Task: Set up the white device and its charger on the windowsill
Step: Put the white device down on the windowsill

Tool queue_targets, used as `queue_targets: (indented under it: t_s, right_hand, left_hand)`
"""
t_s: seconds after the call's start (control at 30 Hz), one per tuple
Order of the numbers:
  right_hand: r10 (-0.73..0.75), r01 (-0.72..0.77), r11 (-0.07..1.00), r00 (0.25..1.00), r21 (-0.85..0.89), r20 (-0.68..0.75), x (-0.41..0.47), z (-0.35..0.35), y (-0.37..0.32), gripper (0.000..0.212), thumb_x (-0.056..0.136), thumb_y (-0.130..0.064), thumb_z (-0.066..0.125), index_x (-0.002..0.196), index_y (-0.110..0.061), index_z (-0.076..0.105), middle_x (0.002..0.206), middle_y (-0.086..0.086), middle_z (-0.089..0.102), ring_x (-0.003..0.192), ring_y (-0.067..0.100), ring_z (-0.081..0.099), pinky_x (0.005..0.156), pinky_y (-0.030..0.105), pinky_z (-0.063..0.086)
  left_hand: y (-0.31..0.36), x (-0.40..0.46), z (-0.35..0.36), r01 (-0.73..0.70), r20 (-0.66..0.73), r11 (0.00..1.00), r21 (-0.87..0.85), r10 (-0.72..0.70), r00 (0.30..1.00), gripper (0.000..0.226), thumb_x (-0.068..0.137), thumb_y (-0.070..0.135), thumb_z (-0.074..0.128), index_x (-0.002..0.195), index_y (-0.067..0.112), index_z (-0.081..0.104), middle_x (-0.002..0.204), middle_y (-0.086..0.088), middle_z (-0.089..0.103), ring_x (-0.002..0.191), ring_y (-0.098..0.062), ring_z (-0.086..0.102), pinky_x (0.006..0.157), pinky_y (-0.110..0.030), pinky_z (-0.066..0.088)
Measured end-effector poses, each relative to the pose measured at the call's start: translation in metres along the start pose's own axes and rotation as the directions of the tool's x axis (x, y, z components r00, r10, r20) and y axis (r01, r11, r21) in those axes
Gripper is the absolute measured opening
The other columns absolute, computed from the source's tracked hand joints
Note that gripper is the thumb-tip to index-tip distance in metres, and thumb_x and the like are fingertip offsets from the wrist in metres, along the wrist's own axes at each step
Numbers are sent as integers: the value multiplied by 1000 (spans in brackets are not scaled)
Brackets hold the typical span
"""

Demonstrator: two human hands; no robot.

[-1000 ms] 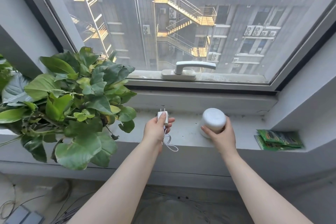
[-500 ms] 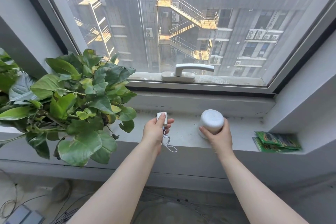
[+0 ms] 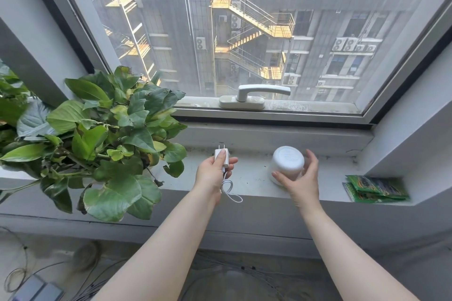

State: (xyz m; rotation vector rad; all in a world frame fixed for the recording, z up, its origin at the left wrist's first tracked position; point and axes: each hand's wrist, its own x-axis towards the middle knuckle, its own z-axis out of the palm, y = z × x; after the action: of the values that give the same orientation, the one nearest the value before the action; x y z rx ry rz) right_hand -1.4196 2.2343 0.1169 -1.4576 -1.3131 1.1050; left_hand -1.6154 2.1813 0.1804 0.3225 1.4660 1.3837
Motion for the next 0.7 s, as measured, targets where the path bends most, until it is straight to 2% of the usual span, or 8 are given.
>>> queue_targets:
  t_s: [0.07,0.13,0.23,0.33,0.43,0.57,0.63,0.7]
  right_hand:
    - [-73,72,997,993,-15,-98,-9,-7,-9,90,71,-35,80,143,-21,28,139,-2,35,135,12,33,115,33,26]
    - [-244,243,969,946,-31,-214,-23,-13,-26,67,79,-42,62,137,-18,38,131,-1,41,128,12,40,111,29,30]
    - [-417,416,909,902,-29,-111,-37,-6,-54,38,86,-35,50,118,-15,54,114,0,56,108,10,54,96,18,40]
    - [-231,220,973,937,71,263,-42,22,-67,26,92,-29,53,116,-19,59,112,-1,64,107,7,59,94,22,46]
    - [106,-137,990,864,27,493,-43,45,-68,31,101,-25,44,130,-21,53,124,5,61,116,19,57,98,32,46]
    - [227,-350,931,779,105,584,-47,58,-66,29,102,-19,41,125,-17,59,101,0,68,86,17,65,72,22,53]
    - [236,-372,919,782,129,577,-46,59,-65,26,99,-13,46,117,-12,64,90,-1,70,80,17,66,70,23,56]
    - [219,-351,925,804,144,553,-47,58,-61,21,95,-8,52,107,-12,69,85,1,72,77,17,68,78,29,56]
  left_hand:
    - [1,0,0,5,8,1000,-9,-5,1000,26,98,29,48,102,6,59,85,-3,69,63,-10,54,58,-17,46]
    - [3,0,0,14,25,1000,-20,-13,1000,26,98,29,49,99,6,60,85,-4,69,63,-11,54,57,-17,46]
    - [5,-2,4,39,56,998,-57,-36,998,25,98,28,49,92,6,61,85,-5,69,63,-11,54,57,-18,46]
    - [10,-5,6,75,86,994,-84,-67,994,26,98,27,49,88,7,62,84,-4,70,62,-10,54,54,-17,47]
    - [13,-9,7,140,126,983,-117,-125,984,27,98,28,47,91,7,62,83,-2,70,64,-9,54,57,-20,46]
    - [10,-9,4,199,152,973,-118,-180,972,32,99,32,45,85,9,63,82,2,70,61,-11,55,64,-27,48]
    - [7,-8,2,213,167,971,-105,-194,967,32,99,33,44,88,9,62,85,2,69,55,-10,57,64,-28,49]
    - [3,-8,0,228,176,968,-109,-207,963,33,99,34,42,92,9,61,87,2,67,46,-8,58,59,-27,52]
